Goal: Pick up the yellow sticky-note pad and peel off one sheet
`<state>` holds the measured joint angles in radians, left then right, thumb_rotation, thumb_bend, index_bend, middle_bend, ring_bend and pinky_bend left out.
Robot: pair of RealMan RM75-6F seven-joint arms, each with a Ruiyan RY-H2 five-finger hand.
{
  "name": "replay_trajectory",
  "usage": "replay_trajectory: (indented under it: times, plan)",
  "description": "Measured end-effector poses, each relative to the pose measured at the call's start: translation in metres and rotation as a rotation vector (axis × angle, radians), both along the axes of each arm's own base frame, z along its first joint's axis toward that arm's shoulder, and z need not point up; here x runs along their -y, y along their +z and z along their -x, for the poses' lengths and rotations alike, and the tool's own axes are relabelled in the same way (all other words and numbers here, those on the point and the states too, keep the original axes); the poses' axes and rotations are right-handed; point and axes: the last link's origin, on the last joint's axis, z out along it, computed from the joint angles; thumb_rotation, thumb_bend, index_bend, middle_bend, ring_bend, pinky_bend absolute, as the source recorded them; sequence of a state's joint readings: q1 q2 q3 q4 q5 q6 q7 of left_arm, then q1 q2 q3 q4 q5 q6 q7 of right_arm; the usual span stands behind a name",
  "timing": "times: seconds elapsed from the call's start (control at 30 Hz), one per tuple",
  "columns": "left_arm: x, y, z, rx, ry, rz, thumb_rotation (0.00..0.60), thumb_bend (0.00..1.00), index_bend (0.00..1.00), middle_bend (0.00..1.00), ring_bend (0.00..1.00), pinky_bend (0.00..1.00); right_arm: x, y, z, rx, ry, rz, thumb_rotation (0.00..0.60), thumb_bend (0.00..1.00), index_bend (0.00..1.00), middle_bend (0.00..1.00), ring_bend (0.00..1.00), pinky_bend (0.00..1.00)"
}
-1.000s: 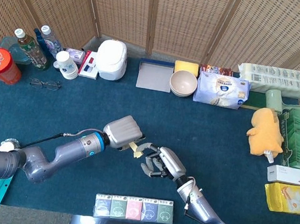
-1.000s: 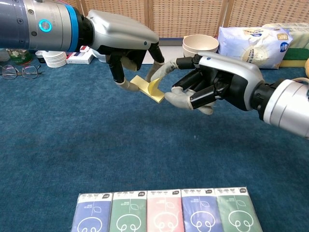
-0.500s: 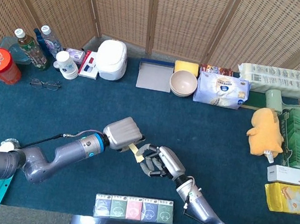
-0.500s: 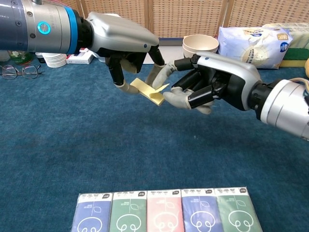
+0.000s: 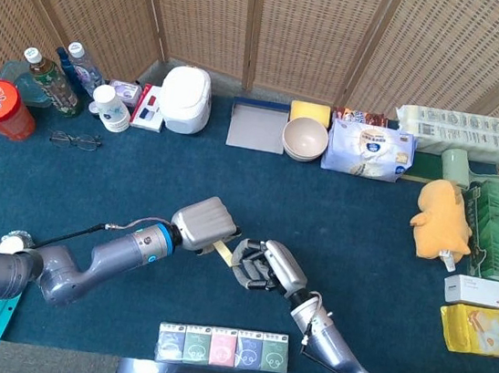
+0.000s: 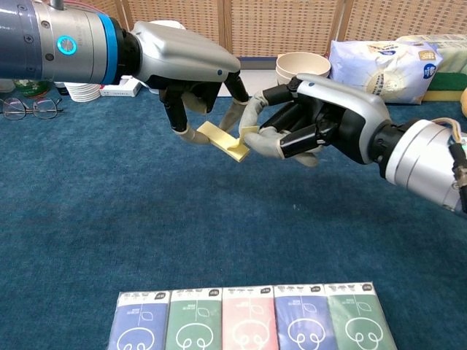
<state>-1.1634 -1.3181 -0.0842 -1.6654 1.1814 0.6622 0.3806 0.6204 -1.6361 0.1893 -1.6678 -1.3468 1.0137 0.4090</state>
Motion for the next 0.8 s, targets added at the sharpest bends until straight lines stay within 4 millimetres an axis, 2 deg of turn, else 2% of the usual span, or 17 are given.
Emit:
replay_trajectory:
  times: [0.33, 0.8]
  plan:
    - [0.001, -0.001, 0.0, 0.0, 0.002, 0.007, 0.6, 0.35, 0.63, 1.0, 1.0, 0.96, 0.001, -0.001, -0.002, -0.002, 0.002, 0.022, 0.6, 0.44, 0.7, 0.97, 1.0, 0.9]
    - [-0.002, -0.002, 0.021, -0.032, 0.052, 0.004, 0.6, 0.35, 0.63, 1.0, 1.0, 0.96, 0.001, 0.002, 0.006, -0.005, -0.023, 0.032, 0.6, 0.44, 0.75, 0.99, 1.0, 0.9]
